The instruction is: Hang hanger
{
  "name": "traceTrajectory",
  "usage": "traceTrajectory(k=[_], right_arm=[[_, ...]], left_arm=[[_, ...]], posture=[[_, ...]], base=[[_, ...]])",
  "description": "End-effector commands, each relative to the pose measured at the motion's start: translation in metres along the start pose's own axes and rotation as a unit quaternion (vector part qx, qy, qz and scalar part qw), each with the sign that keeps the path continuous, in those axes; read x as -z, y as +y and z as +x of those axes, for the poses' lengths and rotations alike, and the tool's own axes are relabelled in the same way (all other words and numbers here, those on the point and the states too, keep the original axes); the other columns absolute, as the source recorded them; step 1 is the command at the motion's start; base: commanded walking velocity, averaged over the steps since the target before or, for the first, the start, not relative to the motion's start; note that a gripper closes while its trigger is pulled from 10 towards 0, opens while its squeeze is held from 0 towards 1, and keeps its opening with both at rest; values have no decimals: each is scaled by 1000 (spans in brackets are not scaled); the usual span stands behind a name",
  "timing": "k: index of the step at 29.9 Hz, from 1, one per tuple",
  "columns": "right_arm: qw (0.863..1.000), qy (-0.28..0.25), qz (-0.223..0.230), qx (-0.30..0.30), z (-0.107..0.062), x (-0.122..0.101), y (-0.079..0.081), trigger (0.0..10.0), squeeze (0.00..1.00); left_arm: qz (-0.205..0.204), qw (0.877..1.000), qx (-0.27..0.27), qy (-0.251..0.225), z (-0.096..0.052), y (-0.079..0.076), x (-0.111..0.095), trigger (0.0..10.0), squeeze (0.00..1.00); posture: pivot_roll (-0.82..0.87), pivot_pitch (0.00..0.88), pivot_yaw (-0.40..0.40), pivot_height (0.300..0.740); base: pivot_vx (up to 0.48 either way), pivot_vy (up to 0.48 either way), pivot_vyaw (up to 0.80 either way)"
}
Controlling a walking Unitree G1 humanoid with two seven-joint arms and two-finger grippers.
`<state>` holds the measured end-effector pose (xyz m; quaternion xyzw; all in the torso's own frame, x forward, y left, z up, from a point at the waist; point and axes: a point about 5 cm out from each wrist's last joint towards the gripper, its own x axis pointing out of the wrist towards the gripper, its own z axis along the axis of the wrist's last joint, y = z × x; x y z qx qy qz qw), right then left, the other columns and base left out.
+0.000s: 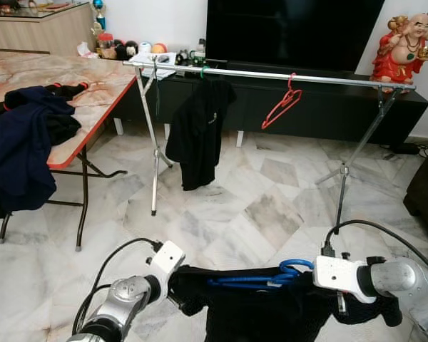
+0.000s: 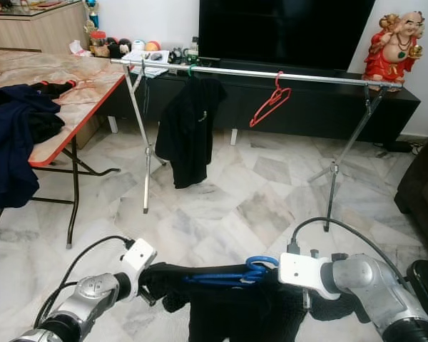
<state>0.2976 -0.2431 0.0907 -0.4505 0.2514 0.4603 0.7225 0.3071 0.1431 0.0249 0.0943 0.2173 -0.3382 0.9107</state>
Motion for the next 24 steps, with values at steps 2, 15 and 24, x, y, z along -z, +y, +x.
traceTrajectory(k=[2,15,24], right_arm=[[999,31,3,28,-2,9,-5,0,0],[997,26,45,49,34,1,15,0,0],[991,2,102,87,53,-12,15,0,0]], left_arm=[[6,1000,-7,19,-14,16,6,0,0],[58,990,96,-89,-34,23,-65,0,0],[102,967,193,-134,-45,-10,-107,0,0]], posture=[[1,44,-38,740],[28,32,-37,740],[42,28,-38,740]], base=[[0,0,0],[0,0,0],[0,0,0]])
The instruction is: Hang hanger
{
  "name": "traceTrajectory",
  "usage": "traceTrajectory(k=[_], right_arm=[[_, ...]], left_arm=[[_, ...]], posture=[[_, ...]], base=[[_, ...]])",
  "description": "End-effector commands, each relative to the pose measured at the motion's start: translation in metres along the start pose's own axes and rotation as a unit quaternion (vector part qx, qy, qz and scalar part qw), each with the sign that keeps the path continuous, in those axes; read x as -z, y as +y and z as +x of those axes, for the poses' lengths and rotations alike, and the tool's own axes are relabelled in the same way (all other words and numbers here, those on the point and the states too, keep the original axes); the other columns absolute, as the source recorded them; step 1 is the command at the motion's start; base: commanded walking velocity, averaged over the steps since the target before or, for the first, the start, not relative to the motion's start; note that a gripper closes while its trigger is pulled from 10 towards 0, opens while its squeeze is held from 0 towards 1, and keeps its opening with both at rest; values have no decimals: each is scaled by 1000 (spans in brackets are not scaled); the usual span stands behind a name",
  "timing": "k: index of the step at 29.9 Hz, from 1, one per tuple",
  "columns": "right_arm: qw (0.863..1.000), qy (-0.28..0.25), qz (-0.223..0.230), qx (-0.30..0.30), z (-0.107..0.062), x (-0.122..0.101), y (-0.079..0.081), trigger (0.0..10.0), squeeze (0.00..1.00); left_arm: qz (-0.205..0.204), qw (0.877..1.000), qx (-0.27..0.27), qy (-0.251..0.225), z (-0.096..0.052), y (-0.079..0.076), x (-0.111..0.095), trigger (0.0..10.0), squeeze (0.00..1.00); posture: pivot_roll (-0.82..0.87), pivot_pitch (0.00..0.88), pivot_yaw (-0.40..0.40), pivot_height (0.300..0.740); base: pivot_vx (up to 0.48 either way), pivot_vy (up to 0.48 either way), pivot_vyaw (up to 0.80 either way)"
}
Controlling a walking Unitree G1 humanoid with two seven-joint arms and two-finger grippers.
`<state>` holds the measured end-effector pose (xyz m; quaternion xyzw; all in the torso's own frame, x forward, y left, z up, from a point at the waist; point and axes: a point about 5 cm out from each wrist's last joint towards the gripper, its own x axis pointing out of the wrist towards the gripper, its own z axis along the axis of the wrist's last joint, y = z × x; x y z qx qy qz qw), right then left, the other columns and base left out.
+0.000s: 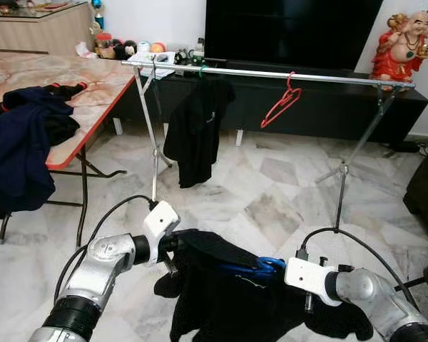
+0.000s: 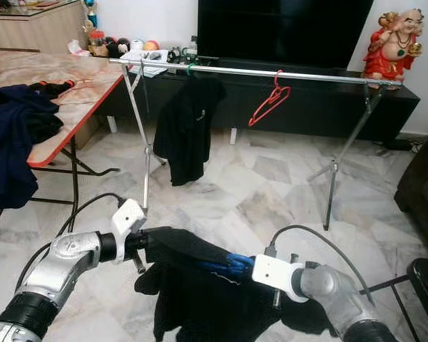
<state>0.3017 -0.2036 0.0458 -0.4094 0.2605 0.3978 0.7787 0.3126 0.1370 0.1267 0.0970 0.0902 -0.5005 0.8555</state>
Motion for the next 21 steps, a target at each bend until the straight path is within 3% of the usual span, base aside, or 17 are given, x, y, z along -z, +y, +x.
traceTrajectory(k=[1,4,5,7,8,9,10,11,14,21], right_arm=[[999,0,27,30,-1,0,-7,0,0],[995,-23,72,57,3,-5,-8,0,0],[991,-41,107,73,5,-9,-9,0,0],[985,-58,138,89,6,-13,-11,0,0],[981,-71,158,90,7,-16,-11,0,0],[981,-71,158,90,7,-16,-11,0,0],[979,-77,165,96,8,-18,-12,0,0],[973,-90,184,108,8,-21,-16,0,0],[966,-102,205,124,9,-26,-21,0,0],[964,-89,197,157,10,-26,-28,0,0]], left_arm=[[15,999,41,-18,1,-9,-15,0,0],[16,997,79,-22,1,-23,-21,0,0],[15,994,106,-23,0,-33,-24,1020,0],[14,991,133,-20,0,-43,-26,1529,0],[11,988,151,-18,-2,-49,-27,4941,0],[11,988,151,-18,-2,-49,-27,4941,0],[11,987,158,-18,-2,-52,-27,8235,0],[11,986,165,-16,-3,-56,-29,10000,969],[11,986,167,-11,-7,-58,-31,10000,1000],[14,985,171,-4,-11,-60,-36,10000,1000]], posture=[[42,28,-38,740],[49,32,-36,740],[49,32,-36,740],[50,35,-32,740],[50,35,-31,740],[50,35,-31,740],[50,35,-31,740],[54,34,-30,740],[56,33,-30,740],[65,31,-32,740]], base=[[0,0,0],[0,0,0],[0,0,0],[0,0,0],[0,0,0],[0,0,0],[0,0,0],[0,0,0],[0,0,0],[0,0,0]])
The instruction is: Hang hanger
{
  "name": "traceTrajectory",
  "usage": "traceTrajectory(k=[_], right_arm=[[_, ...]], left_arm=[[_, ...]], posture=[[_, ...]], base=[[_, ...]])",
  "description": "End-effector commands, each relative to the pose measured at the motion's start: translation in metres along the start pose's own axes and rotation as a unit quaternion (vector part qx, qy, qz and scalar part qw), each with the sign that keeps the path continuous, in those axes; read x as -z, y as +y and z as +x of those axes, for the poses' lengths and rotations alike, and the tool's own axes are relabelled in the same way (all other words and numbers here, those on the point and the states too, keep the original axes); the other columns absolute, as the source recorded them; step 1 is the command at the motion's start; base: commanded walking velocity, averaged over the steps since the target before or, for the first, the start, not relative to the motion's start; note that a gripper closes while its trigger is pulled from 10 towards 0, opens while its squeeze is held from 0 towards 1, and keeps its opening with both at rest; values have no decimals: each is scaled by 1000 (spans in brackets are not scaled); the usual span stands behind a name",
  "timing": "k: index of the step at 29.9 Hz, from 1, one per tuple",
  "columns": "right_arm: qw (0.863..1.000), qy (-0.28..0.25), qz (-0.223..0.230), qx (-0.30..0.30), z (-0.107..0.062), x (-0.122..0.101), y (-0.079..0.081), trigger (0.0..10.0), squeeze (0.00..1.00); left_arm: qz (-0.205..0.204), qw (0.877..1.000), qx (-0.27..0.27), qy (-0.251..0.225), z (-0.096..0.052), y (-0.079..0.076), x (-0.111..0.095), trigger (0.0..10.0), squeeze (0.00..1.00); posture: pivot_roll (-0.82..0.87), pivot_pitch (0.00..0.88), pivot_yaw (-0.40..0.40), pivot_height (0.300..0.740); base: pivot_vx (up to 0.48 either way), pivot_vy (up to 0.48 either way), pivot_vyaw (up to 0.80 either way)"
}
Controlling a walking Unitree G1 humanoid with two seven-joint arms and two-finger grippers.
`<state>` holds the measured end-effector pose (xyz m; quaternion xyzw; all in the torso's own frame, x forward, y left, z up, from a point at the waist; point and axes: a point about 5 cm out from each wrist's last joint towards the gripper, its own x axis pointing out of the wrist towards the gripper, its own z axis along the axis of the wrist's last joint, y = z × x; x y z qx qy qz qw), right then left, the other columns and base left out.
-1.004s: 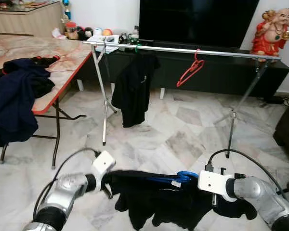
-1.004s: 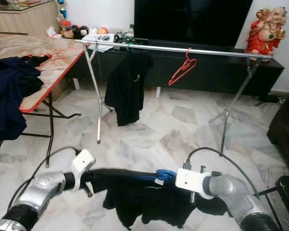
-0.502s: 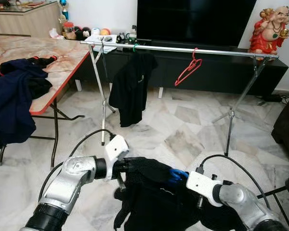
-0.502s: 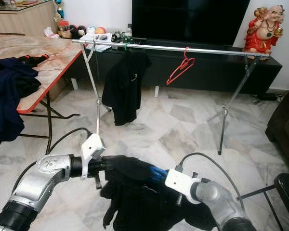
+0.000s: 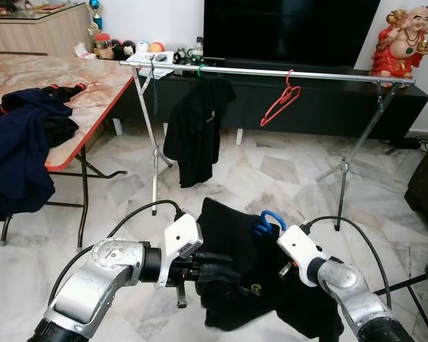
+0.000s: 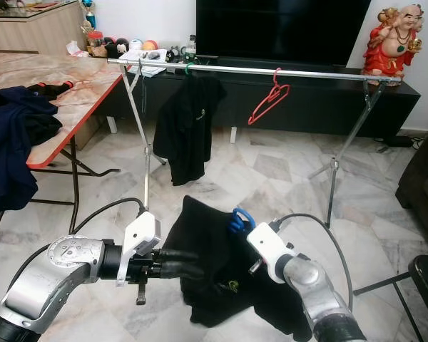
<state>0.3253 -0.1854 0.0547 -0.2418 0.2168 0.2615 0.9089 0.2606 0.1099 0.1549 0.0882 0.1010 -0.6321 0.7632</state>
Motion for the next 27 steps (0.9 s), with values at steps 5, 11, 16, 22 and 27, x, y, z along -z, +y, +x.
traceTrajectory(k=[5,11,16,22,27], right_arm=[[999,-36,-29,-25,-4,-9,-6,0,0],[990,-32,-83,-108,-15,-2,-7,0,0],[973,-16,-135,-188,-28,4,-13,0,0],[950,-37,-155,-268,-35,-2,-6,0,0],[932,-59,-162,-318,-35,-9,6,0,0]], left_arm=[[12,999,-32,9,-8,5,-1,10000,1000],[9,998,-46,36,-20,9,7,10000,1000],[15,992,-63,109,-29,15,28,10000,1000],[30,988,-67,134,-26,20,34,10000,1000],[45,989,-86,107,-14,29,27,10000,1000]], posture=[[65,30,-36,740],[63,29,-42,740],[64,27,-46,740],[64,23,-49,740],[60,14,-51,740]], base=[[0,0,0],[0,0,0],[0,0,0],[0,0,0],[0,0,0]])
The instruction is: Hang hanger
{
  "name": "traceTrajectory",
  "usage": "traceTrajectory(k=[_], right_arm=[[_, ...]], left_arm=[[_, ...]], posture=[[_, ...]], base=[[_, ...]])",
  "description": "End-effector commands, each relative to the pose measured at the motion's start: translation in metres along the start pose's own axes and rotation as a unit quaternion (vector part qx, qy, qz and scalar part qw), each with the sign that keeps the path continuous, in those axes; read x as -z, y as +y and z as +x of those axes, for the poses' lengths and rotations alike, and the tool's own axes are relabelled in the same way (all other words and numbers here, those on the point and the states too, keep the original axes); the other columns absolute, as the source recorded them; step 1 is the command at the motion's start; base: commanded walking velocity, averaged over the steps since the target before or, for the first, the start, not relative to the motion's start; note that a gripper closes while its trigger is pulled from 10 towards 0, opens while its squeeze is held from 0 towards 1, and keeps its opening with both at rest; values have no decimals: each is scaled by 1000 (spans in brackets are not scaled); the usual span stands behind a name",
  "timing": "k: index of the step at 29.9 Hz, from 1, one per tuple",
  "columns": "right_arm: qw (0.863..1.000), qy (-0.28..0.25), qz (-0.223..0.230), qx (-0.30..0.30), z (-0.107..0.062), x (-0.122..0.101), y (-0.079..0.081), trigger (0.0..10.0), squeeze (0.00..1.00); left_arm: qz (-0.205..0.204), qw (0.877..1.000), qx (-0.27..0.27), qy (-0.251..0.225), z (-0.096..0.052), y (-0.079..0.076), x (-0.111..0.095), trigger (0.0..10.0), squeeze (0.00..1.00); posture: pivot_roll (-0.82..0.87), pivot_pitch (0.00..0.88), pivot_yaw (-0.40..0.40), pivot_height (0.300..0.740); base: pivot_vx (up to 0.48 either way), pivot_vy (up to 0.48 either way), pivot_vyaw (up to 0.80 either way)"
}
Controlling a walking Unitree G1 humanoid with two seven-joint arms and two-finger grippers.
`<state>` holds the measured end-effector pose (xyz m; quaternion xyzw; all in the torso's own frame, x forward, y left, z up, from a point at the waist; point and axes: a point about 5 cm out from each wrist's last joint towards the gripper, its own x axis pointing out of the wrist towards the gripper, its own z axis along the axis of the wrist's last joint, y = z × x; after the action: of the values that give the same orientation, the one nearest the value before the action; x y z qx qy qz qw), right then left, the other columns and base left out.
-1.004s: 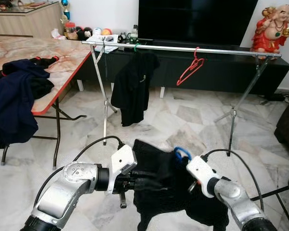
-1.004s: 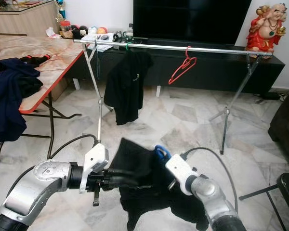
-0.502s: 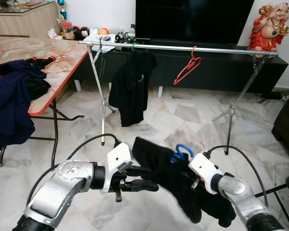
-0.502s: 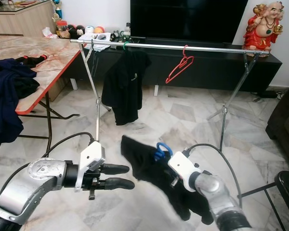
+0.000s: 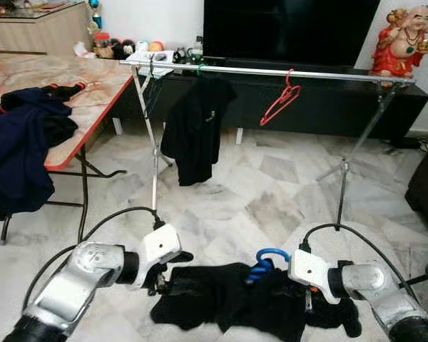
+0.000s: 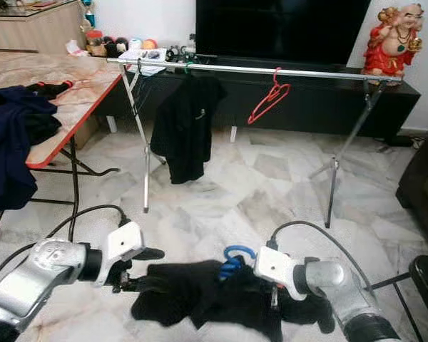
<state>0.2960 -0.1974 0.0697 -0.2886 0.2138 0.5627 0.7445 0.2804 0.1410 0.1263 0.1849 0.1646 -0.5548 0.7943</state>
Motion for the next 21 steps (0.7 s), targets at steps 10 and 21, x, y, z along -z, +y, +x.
traceTrajectory(k=[10,21], right_arm=[[998,-52,-38,-13,6,-24,0,0,0],[994,-83,-69,-35,7,-48,-1,0,0]], left_arm=[[32,999,36,-16,14,-1,-16,10000,0],[36,997,70,-1,21,-8,-15,10000,0]], posture=[[55,0,-47,740],[56,4,-51,740]], base=[[0,0,0],[0,0,0]])
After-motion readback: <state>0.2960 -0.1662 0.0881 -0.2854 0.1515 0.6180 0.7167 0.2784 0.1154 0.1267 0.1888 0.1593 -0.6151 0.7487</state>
